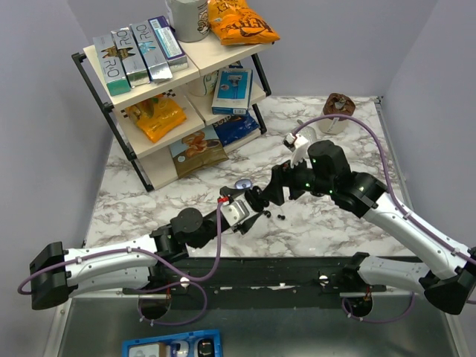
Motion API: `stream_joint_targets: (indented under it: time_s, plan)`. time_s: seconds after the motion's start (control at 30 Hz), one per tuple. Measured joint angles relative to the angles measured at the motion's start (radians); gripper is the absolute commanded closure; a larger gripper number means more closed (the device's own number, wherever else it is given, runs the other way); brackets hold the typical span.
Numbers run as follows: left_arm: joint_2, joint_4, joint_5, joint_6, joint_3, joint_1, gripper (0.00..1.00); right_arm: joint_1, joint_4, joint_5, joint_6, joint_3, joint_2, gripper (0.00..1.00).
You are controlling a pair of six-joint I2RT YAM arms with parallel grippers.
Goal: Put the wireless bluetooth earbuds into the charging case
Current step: Open the charging case, then adjust the charging case.
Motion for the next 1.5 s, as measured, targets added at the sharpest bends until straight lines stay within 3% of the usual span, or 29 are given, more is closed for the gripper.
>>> stream_joint_targets:
  time_s: [0.23, 0.57, 0.87, 1.07, 1.23, 1.27, 1.3, 1.33, 1.4, 1.43, 1.5]
  plan:
    - [-0.011, 0.014, 0.000, -0.007, -0.003, 0.000, 1.00, -0.003, -0.008, 0.026, 0.007, -0.006, -0.013, 0.16]
    - [-0.040, 0.064, 0.000, -0.010, -0.024, 0.000, 1.00, -0.007, 0.075, -0.091, 0.077, -0.027, -0.053, 0.22]
    - [-0.065, 0.111, 0.000, -0.013, -0.067, 0.000, 1.00, -0.007, 0.159, -0.207, 0.147, -0.055, -0.011, 0.35]
    - [-0.082, 0.127, -0.001, -0.018, -0.073, 0.000, 1.00, -0.010, 0.186, -0.235, 0.171, -0.063, 0.011, 0.54]
    - [-0.085, 0.127, -0.002, -0.025, -0.077, 0.000, 1.00, -0.012, 0.206, -0.262, 0.182, -0.066, 0.011, 0.87]
    - [-0.085, 0.128, -0.006, -0.024, -0.078, 0.000, 0.95, -0.012, 0.207, -0.264, 0.182, -0.066, 0.011, 0.91]
    - [-0.086, 0.129, -0.008, -0.024, -0.078, 0.000, 0.82, -0.013, 0.206, -0.263, 0.183, -0.068, 0.011, 0.95]
    - [-0.087, 0.134, -0.009, -0.024, -0.078, 0.000, 0.63, -0.014, 0.206, -0.268, 0.187, -0.071, 0.011, 0.99]
    - [-0.087, 0.132, -0.016, -0.026, -0.078, 0.000, 0.41, -0.014, 0.206, -0.268, 0.180, -0.074, 0.011, 0.99]
    - [-0.089, 0.130, -0.021, -0.027, -0.078, 0.000, 0.24, -0.014, 0.205, -0.268, 0.174, -0.074, 0.008, 0.99]
    - [-0.096, 0.119, -0.026, -0.028, -0.077, -0.001, 0.14, -0.014, 0.203, -0.267, 0.160, -0.074, 0.004, 0.99]
